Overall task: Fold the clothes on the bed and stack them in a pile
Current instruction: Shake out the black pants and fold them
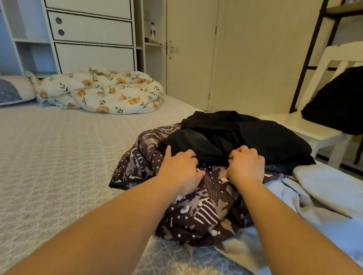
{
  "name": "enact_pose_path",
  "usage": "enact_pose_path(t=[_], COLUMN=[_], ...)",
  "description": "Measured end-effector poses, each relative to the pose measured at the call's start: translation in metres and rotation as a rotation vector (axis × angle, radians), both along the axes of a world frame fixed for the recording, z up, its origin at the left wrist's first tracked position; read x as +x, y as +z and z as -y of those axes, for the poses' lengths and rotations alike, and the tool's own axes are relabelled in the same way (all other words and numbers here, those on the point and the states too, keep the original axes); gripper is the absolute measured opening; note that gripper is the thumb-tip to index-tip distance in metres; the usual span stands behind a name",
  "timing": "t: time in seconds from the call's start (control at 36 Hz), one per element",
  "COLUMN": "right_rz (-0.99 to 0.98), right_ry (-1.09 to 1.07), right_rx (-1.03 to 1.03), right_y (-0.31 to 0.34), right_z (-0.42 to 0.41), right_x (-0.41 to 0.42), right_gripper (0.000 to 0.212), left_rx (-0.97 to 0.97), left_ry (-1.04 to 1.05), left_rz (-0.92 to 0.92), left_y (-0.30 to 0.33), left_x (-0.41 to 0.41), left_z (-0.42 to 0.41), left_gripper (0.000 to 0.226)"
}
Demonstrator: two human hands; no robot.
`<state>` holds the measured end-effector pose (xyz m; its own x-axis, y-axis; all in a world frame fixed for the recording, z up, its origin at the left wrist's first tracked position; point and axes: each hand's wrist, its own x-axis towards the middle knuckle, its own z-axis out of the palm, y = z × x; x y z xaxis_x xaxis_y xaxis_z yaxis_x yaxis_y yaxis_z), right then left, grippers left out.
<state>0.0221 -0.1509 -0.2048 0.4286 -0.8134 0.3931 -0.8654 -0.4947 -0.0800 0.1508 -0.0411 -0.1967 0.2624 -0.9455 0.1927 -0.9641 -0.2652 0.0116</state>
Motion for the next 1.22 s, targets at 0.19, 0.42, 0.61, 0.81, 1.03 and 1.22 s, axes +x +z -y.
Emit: enact_pose_path(t=[0.19,0.42,0.61,0.81,1.03,1.22], right_rz=[0.123,0.136,0.300,0.603,0.596,0.685], right_ry=[0.092,-0.082,-0.126,0.002,0.582,0.756], right_rx=[0.088,-0.091,0.204,0.189,0.153,0.015], right_y=[0.008,0.019,-0.002,0.019,0.056,0.101], right_z=[0.001,0.017,0.028,0.023,-0.051,-0.104], right_x=[-0.009,-0.016,-0.020,-0.011,0.019,0.016], right_gripper=[0.018,0.055,0.023,0.016,0.022,0.018], left_rx=[-0.091,-0.074,-0.102,-0.077,-0.472,-0.693], left_ry=[-0.062,-0.149,-0.092,-0.033,0.037,0.034], left_rz=[-0.008,-0.121,-0.111,-0.182,-0.275,-0.336], left_y=[0.014,0.008,0.009,0.013,0.035,0.085], left_x=[-0.001,-0.006,-0.015,-0.021,-0.017,-0.024], left_z=[-0.010,-0.002,0.010,0.015,0.010,-0.030], left_gripper=[0.021,0.050,0.064,0.070,0.057,0.011])
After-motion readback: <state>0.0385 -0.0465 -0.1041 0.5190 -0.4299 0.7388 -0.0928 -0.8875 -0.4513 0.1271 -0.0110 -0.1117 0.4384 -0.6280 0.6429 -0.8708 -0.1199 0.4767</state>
